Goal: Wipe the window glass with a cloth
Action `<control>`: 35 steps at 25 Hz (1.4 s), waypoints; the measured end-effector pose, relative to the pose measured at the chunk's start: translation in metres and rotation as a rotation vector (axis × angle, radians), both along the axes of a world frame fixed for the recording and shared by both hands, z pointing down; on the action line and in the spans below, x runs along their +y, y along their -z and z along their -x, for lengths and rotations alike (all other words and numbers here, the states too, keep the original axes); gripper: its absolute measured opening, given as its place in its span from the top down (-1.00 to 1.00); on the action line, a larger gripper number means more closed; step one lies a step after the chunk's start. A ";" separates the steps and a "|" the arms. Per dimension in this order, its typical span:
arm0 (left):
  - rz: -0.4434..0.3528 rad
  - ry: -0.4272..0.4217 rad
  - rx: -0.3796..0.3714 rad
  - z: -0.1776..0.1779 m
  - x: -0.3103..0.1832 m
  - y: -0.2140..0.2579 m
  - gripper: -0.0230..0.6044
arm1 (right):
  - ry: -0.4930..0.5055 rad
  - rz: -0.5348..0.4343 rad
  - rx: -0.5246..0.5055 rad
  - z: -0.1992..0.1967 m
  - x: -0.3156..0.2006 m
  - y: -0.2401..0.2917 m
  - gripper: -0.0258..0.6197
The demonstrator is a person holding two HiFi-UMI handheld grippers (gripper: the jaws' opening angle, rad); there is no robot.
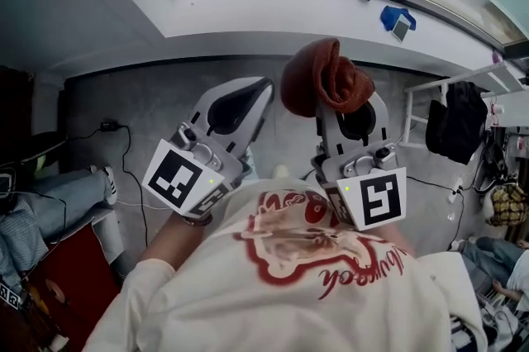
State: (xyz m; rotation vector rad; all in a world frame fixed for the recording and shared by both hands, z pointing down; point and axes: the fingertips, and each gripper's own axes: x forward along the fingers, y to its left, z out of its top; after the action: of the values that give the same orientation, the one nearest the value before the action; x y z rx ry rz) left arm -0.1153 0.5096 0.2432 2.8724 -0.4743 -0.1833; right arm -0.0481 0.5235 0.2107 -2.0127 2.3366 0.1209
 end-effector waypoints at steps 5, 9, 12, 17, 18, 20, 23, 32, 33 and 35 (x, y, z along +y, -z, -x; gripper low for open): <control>0.029 -0.018 -0.006 -0.031 0.083 -0.004 0.86 | 0.046 0.065 0.013 -0.022 0.065 -0.018 0.69; 0.018 -0.040 -0.045 -0.037 0.121 -0.009 0.86 | 0.061 0.071 -0.001 -0.021 0.103 -0.022 0.69; 0.010 -0.043 -0.036 -0.040 0.128 -0.006 0.86 | 0.024 0.063 0.014 -0.024 0.117 -0.023 0.69; -0.004 -0.061 -0.037 -0.038 0.138 0.000 0.86 | -0.027 0.071 0.028 -0.023 0.127 -0.026 0.69; -0.005 -0.061 -0.039 -0.035 0.139 0.002 0.86 | -0.028 0.066 0.013 -0.021 0.128 -0.025 0.69; -0.009 -0.058 -0.044 -0.030 0.140 0.002 0.86 | -0.033 0.058 0.001 -0.018 0.131 -0.022 0.69; -0.007 -0.058 -0.044 -0.026 0.138 0.001 0.86 | -0.039 0.051 -0.009 -0.015 0.130 -0.020 0.69; -0.039 -0.044 -0.030 -0.016 0.125 0.011 0.86 | -0.016 0.050 0.022 0.003 0.118 -0.013 0.70; -0.039 -0.043 -0.029 -0.015 0.125 0.012 0.86 | -0.013 0.051 0.024 0.005 0.117 -0.014 0.70; -0.037 -0.040 -0.029 -0.014 0.123 0.011 0.86 | -0.008 0.054 0.027 0.006 0.116 -0.015 0.70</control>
State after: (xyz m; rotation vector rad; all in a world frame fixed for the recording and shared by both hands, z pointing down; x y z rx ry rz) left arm -0.1010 0.6331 0.2326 2.9212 -0.4233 -0.1453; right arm -0.0543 0.6397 0.2254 -2.0579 2.3725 0.0869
